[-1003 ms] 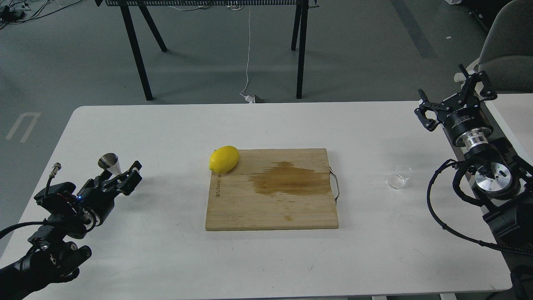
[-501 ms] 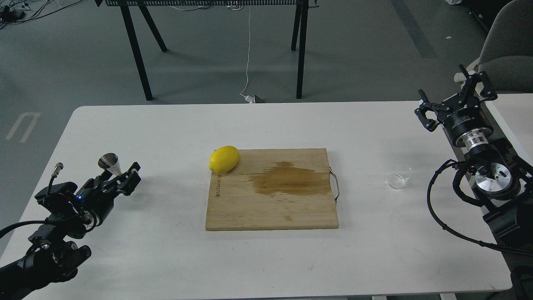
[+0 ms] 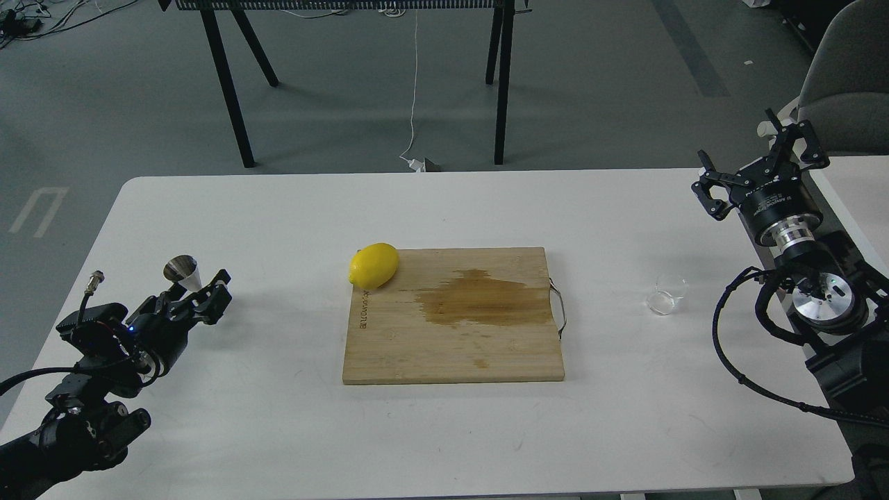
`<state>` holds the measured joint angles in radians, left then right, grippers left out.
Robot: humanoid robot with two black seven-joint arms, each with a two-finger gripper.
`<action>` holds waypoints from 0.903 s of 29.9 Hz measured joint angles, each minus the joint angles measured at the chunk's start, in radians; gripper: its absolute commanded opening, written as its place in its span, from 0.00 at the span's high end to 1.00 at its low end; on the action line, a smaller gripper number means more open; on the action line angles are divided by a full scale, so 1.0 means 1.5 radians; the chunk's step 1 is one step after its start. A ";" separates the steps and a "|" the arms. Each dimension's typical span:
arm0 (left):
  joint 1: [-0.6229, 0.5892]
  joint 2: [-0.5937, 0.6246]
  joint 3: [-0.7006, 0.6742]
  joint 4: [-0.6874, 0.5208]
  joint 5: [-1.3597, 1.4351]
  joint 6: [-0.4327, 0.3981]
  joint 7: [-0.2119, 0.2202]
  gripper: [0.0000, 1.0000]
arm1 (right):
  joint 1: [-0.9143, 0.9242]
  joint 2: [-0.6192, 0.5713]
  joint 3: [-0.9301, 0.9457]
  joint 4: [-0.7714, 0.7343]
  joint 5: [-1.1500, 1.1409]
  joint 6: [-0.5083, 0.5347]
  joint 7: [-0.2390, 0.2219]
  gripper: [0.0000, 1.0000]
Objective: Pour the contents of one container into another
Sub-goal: 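Lift the steel jigger with the left gripper, then carry the jigger with the left gripper over the cutting board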
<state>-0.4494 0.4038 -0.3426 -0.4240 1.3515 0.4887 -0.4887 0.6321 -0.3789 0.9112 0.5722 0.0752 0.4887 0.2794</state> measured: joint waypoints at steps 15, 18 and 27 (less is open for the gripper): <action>-0.007 -0.005 0.025 0.022 -0.001 0.000 0.000 0.35 | 0.000 0.000 0.000 0.000 0.000 0.000 0.000 0.00; -0.010 -0.014 0.026 0.036 -0.002 0.000 0.000 0.37 | 0.000 0.000 0.000 0.000 0.000 0.000 0.000 0.00; -0.013 -0.025 0.027 0.054 -0.002 0.000 0.000 0.41 | -0.002 -0.001 0.000 0.000 0.000 0.000 0.000 0.00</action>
<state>-0.4694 0.3669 -0.3022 -0.3425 1.3484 0.4887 -0.4887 0.6291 -0.3805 0.9112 0.5722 0.0752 0.4887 0.2794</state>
